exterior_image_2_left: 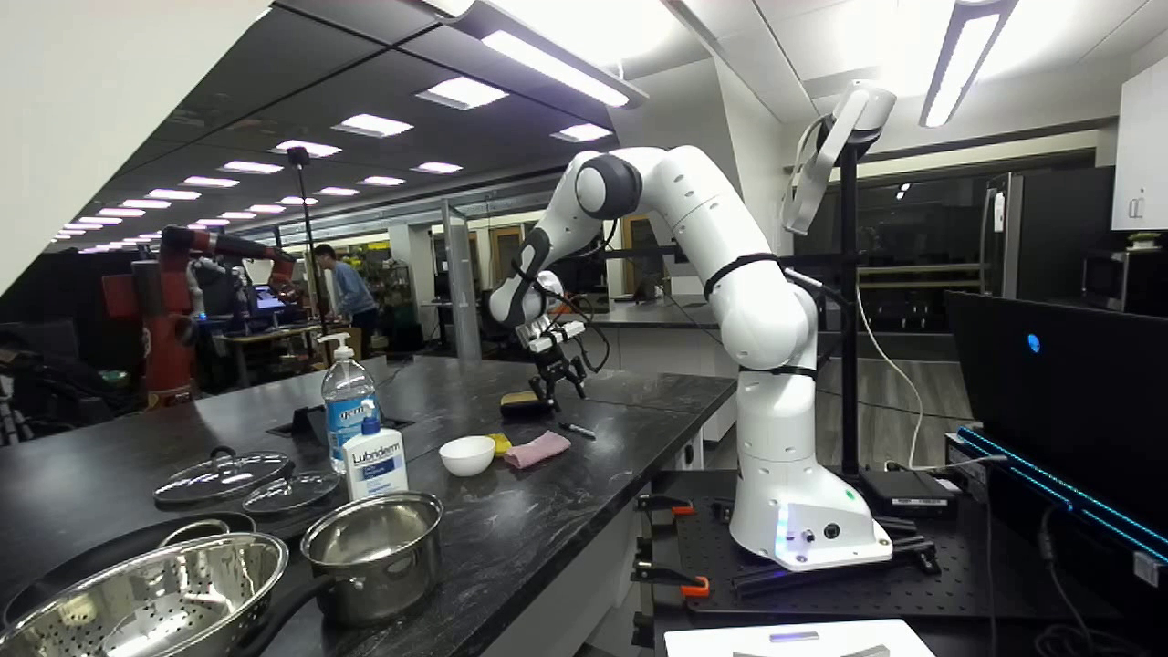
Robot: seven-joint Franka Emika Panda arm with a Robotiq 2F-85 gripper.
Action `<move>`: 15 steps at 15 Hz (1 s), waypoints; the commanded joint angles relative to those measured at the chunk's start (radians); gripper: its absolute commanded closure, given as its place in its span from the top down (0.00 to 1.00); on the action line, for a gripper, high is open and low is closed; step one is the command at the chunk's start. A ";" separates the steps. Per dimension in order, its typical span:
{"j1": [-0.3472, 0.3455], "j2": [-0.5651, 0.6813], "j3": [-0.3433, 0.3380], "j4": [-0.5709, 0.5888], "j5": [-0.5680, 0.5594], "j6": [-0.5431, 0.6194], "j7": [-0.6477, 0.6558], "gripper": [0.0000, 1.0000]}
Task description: Shift the sharpie to the table, then put the towel in the bowl
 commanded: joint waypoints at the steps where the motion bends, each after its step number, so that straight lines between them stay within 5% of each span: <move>1: 0.024 -0.019 -0.012 -0.012 -0.040 0.004 0.021 1.00; 8: 0.115 -0.222 0.022 -0.121 -0.210 0.043 -0.088 1.00; 15: 0.136 -0.408 0.103 -0.201 -0.068 0.073 -0.255 1.00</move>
